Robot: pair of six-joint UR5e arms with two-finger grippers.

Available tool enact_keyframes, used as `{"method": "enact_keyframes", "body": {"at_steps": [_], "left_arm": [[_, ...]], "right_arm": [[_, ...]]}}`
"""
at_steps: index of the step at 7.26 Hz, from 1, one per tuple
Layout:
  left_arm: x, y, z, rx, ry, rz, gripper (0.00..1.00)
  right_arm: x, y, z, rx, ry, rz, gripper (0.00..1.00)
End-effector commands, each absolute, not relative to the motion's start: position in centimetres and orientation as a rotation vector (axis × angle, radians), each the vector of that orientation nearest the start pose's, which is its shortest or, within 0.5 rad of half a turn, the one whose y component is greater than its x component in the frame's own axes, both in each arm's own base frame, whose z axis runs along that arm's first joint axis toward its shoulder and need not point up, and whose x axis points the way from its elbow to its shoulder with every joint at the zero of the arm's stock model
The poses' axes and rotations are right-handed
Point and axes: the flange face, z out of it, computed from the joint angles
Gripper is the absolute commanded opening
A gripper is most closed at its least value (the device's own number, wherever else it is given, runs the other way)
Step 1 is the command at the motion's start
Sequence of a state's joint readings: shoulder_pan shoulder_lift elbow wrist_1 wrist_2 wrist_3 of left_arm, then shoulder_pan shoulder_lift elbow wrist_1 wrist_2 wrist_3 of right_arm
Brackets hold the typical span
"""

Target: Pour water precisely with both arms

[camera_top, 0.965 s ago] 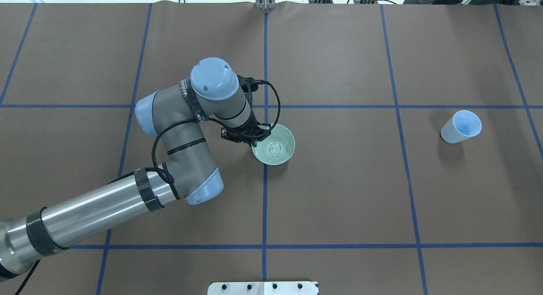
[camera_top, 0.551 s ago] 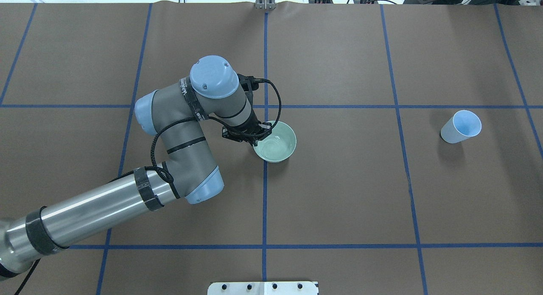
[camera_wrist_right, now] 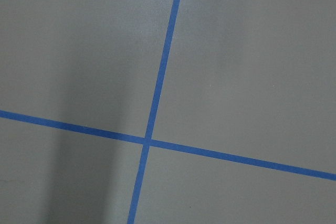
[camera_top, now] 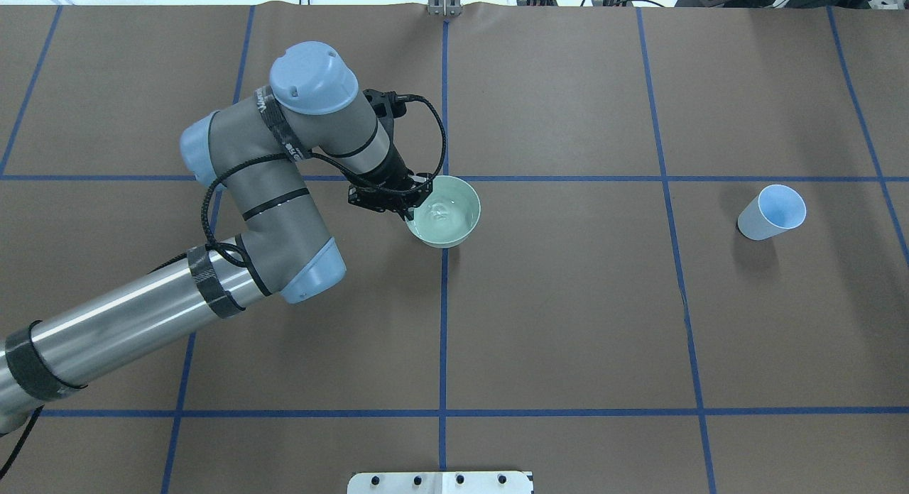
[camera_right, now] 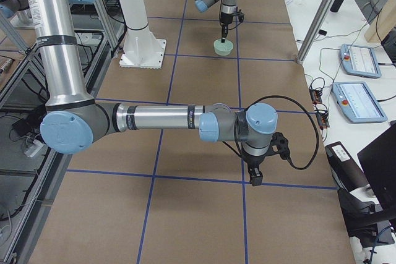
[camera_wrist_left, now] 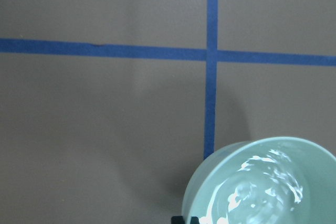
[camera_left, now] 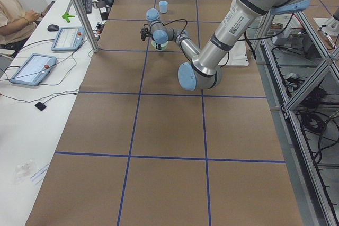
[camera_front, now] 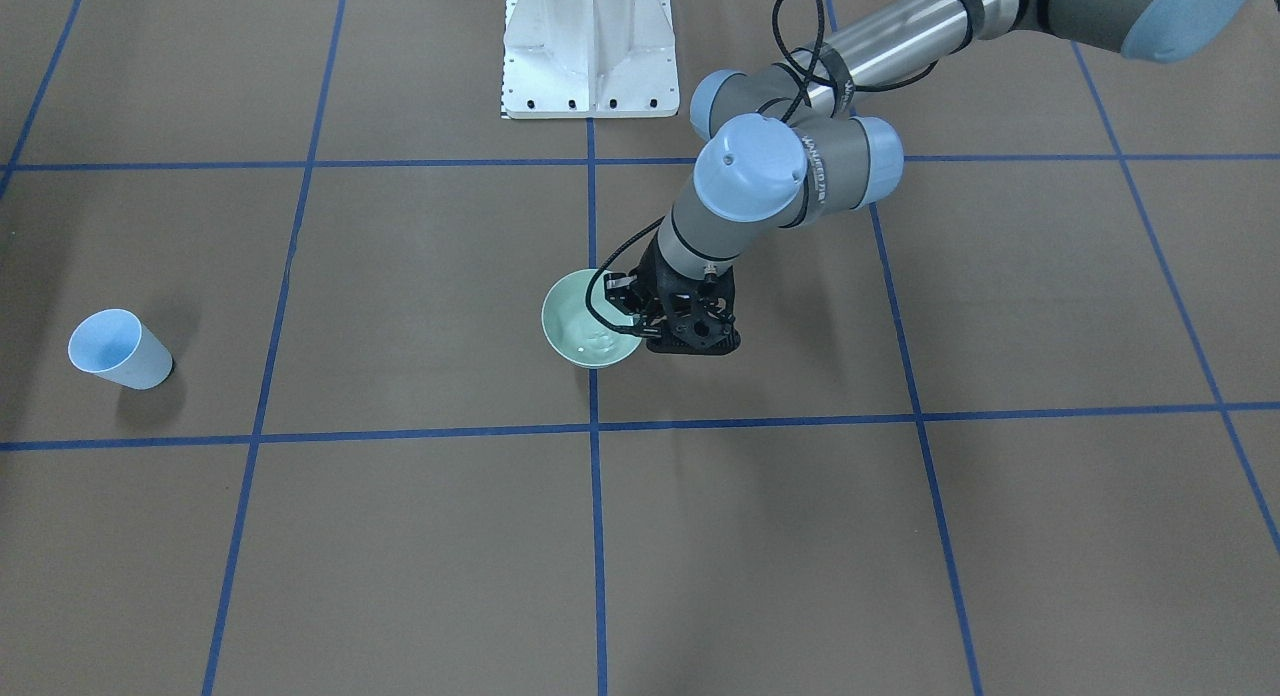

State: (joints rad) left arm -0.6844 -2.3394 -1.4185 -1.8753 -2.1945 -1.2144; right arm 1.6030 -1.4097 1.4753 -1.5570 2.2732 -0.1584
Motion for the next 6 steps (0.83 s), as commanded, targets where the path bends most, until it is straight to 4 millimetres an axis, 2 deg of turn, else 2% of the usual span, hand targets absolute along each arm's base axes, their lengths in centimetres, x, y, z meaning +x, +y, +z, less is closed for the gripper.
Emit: {"method": "enact_keyframes", "body": {"at_steps": [1,2,4,5,6], "left_arm": [[46.0,-53.7,25.3,-0.057,1.065,-0.027,0.00],[42.6,-53.5,28.3,-0.035,1.058,0.008,0.00],[34.0,-54.1,36.1,0.000,1.028,0.056,0.00],[30.6,-53.8,39.8,0.016,1.008,0.089,0.00],[28.1,-53.3,42.9,0.029,0.987,0.109,0.00]], "right_arm": [[8.7,-56.2,62.4,0.141,-0.694,-0.143,0.99],[8.7,-56.2,62.4,0.139,-0.694,-0.142,0.99],[8.7,-56.2,62.3,0.141,-0.696,-0.141,0.99],[8.7,-56.2,62.3,0.141,-0.696,-0.141,0.99],[8.7,-56.2,62.3,0.141,-0.697,-0.141,0.99]]}}
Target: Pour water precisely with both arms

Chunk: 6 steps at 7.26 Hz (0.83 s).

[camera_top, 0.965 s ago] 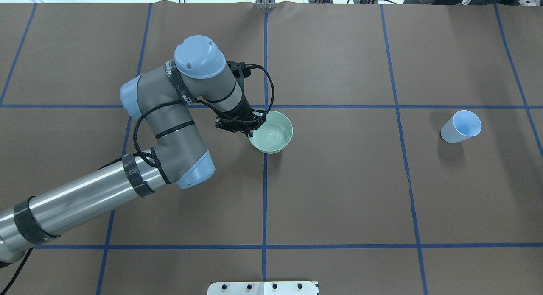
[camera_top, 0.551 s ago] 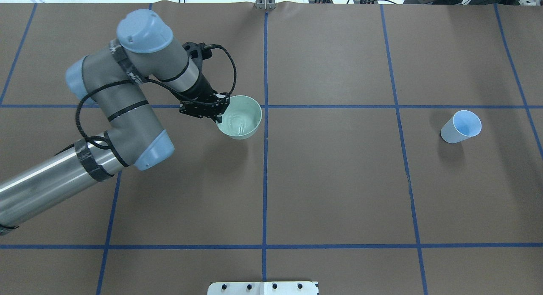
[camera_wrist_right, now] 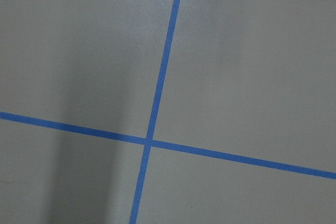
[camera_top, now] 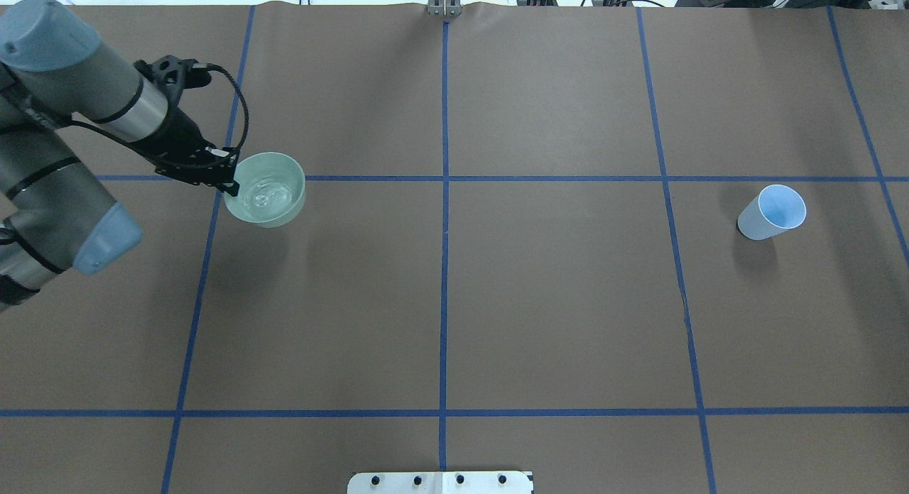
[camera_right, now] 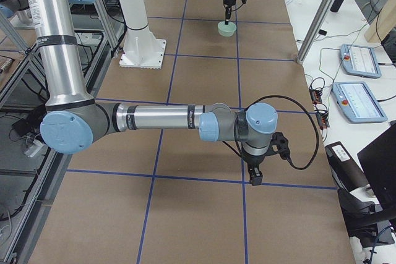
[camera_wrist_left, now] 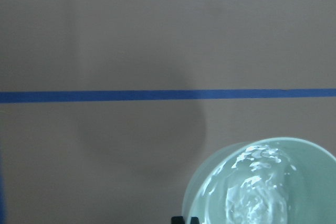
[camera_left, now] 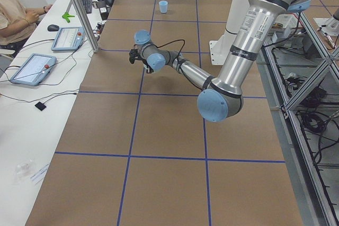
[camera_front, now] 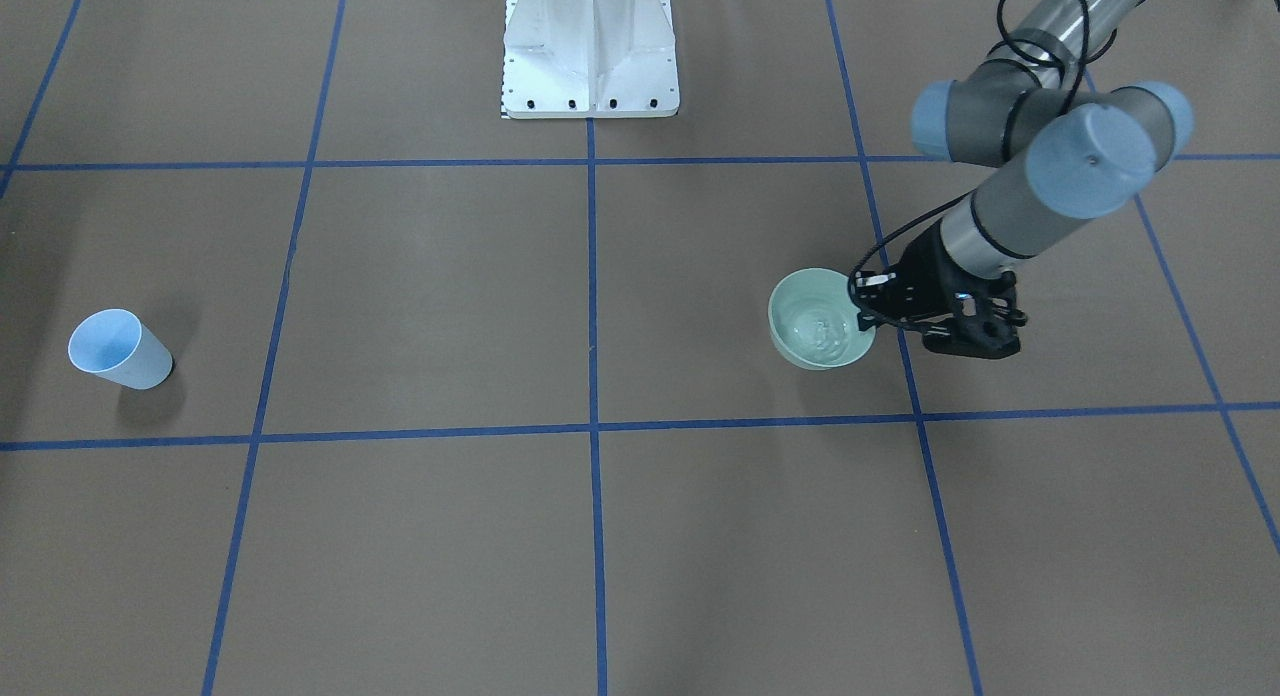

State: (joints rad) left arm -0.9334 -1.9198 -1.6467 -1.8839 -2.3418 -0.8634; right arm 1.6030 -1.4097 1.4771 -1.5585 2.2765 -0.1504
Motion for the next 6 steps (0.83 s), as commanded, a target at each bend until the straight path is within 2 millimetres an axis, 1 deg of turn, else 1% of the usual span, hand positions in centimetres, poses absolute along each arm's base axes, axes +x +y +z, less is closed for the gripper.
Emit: {"method": "enact_keyframes", "body": {"at_steps": [1,2,3,5,6], "left_arm": [[26.2,-52.7,45.3,0.026,0.969,0.105,0.00],[23.5,-51.7,48.4,0.024,0.969,0.085,0.00],[21.5,-51.1,50.4,0.009,0.983,0.062,0.00],[18.7,-49.9,53.7,-0.012,0.962,0.035,0.00],[18.0,-49.4,54.9,-0.024,0.953,0.024,0.00]], "right_arm": [[8.7,-56.2,62.3,0.142,-0.697,-0.142,0.99],[8.7,-56.2,62.3,0.143,-0.697,-0.143,0.99],[8.7,-56.2,62.3,0.143,-0.697,-0.143,0.99],[8.7,-56.2,62.3,0.143,-0.696,-0.143,0.99],[8.7,-56.2,62.3,0.143,-0.696,-0.143,0.99]]}}
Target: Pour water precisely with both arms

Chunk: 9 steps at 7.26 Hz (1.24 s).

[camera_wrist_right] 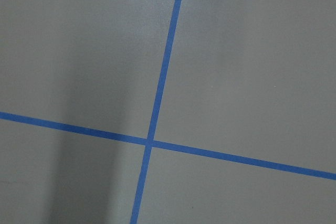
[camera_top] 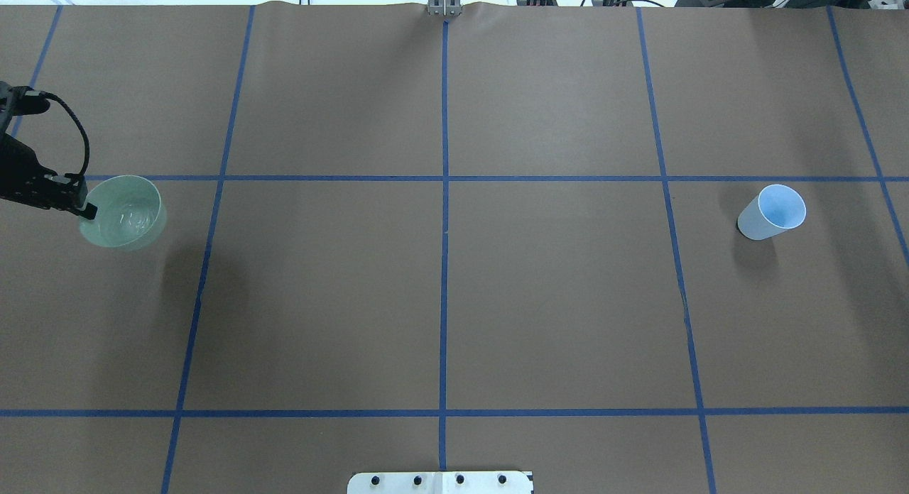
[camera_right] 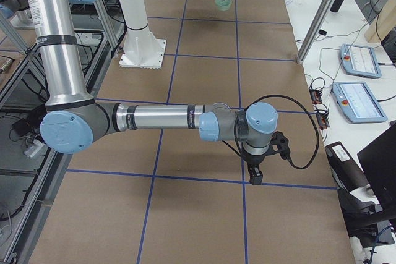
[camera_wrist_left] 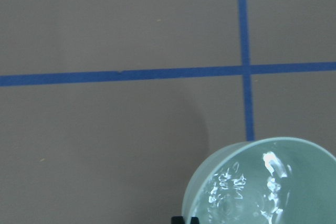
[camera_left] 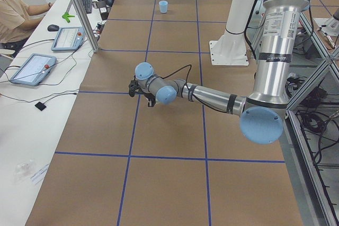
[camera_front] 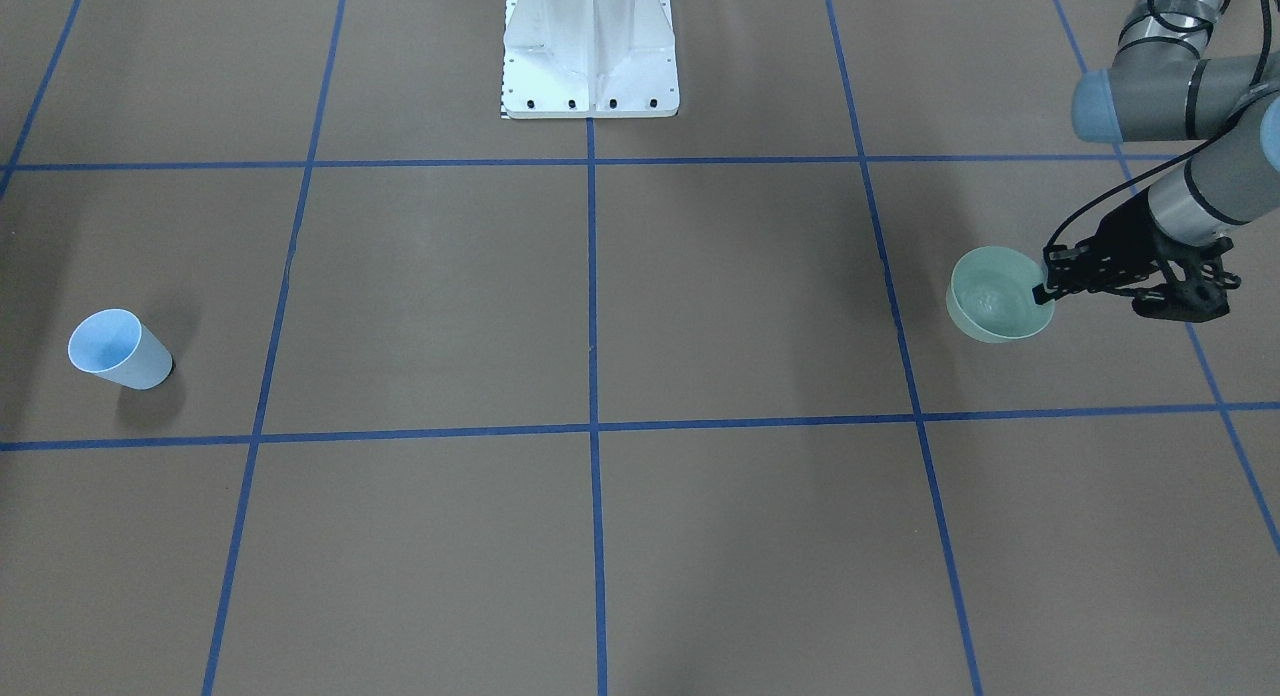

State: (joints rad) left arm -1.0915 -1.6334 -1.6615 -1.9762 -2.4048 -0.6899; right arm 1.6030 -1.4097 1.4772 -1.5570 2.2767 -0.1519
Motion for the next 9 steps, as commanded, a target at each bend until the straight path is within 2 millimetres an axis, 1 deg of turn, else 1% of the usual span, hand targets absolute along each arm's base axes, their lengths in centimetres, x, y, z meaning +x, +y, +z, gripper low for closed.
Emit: {"method": "enact_keyframes", "body": {"at_steps": [1,3,5,6,9], "left_arm": [[17.6,-49.0,55.7,-0.036,0.946,0.013,0.00],[17.5,-49.2,57.6,-0.063,0.931,-0.003,0.00],[17.7,-49.5,59.3,-0.051,0.936,0.000,0.00],[17.8,-49.8,59.9,-0.056,0.934,-0.003,0.00],[18.0,-50.0,60.0,-0.057,0.932,-0.002,0.39]], "right_arm": [[8.7,-56.2,62.3,0.143,-0.696,-0.143,0.99],[8.7,-56.3,62.3,0.144,-0.696,-0.144,0.99],[8.7,-56.3,62.1,0.147,-0.694,-0.145,0.99],[8.7,-56.3,62.1,0.147,-0.694,-0.145,0.99],[8.6,-56.4,62.0,0.148,-0.694,-0.147,0.99]]}}
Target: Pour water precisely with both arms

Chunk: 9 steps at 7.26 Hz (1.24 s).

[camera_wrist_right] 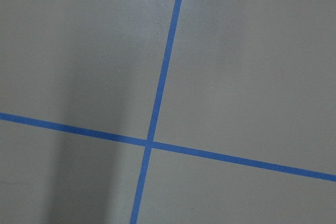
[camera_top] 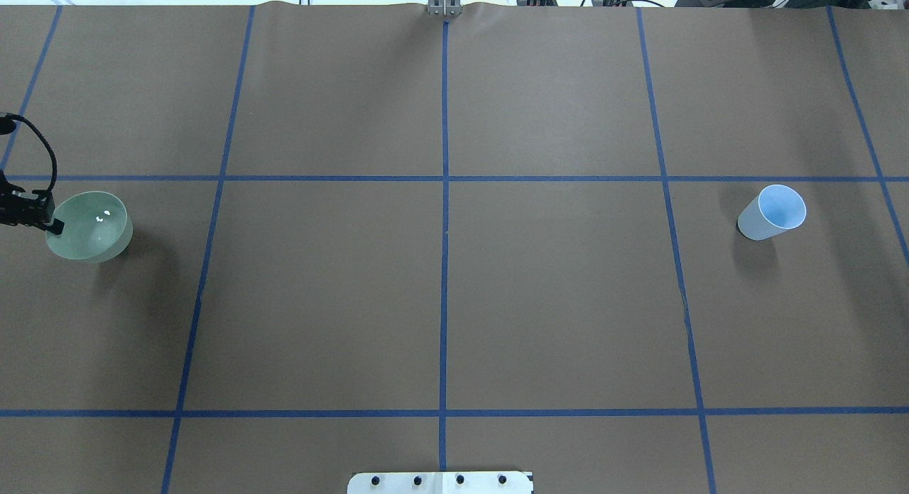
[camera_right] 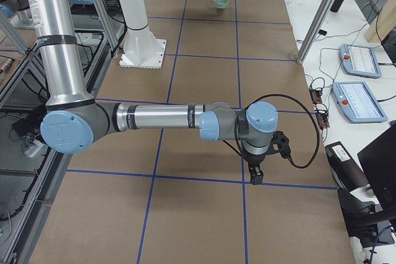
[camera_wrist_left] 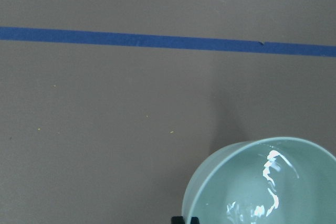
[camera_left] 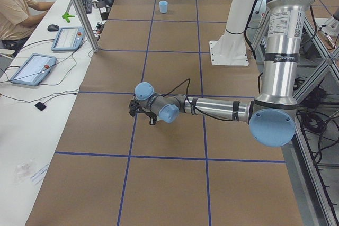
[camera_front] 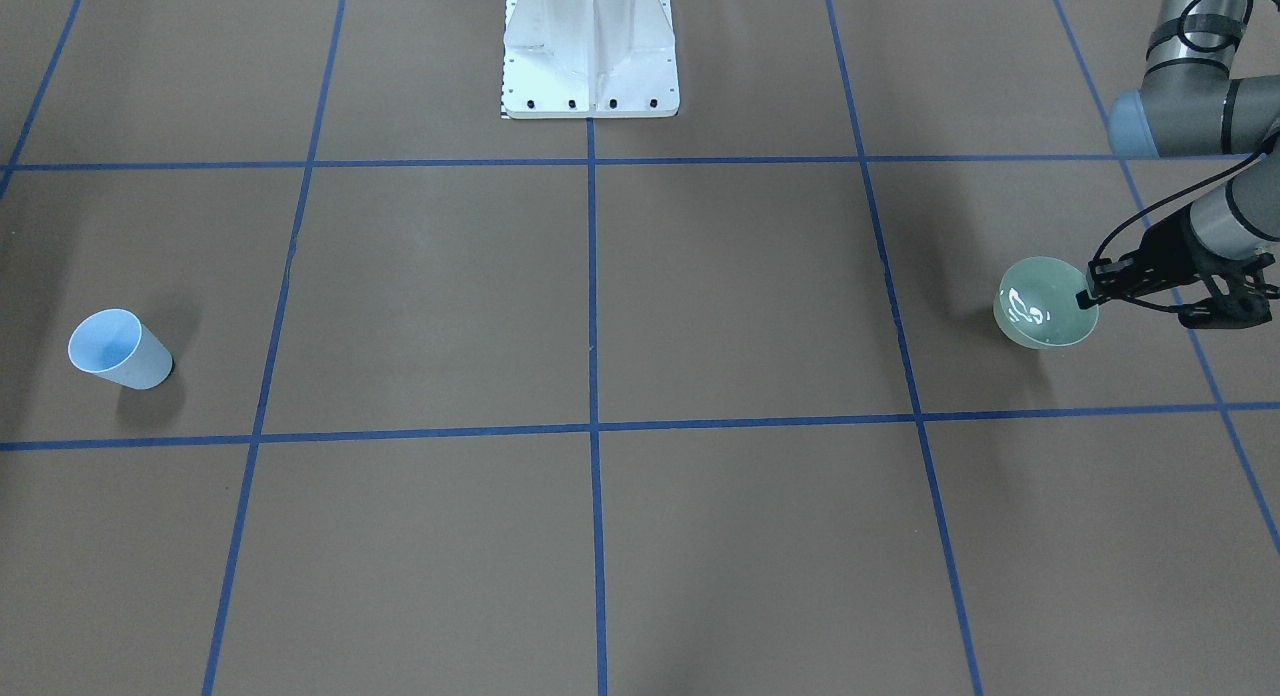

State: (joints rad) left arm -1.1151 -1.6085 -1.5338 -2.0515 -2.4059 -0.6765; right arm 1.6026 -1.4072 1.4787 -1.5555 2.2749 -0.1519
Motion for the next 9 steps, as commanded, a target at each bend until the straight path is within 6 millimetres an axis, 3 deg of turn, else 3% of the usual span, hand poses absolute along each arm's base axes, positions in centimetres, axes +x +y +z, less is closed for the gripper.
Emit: {"method": "enact_keyframes", "body": {"at_steps": [1,3,5,7,9], "left_arm": [[18.0,-50.1,60.2,-0.054,0.933,0.000,0.49],[18.0,-50.1,60.5,-0.045,0.938,0.005,0.55],[17.3,-50.5,58.7,-0.009,0.954,0.006,1.00],[11.9,-52.0,56.4,0.119,0.959,0.011,1.00],[7.8,-52.6,57.4,0.173,0.915,0.072,1.00]], "right_arm": [[8.6,-56.4,62.0,0.148,-0.694,-0.147,0.99],[8.6,-56.5,62.0,0.149,-0.694,-0.147,0.99],[8.6,-56.5,61.9,0.149,-0.695,-0.147,0.99],[8.6,-56.5,61.9,0.149,-0.695,-0.147,0.99],[8.6,-56.6,61.8,0.151,-0.696,-0.148,0.99]]}}
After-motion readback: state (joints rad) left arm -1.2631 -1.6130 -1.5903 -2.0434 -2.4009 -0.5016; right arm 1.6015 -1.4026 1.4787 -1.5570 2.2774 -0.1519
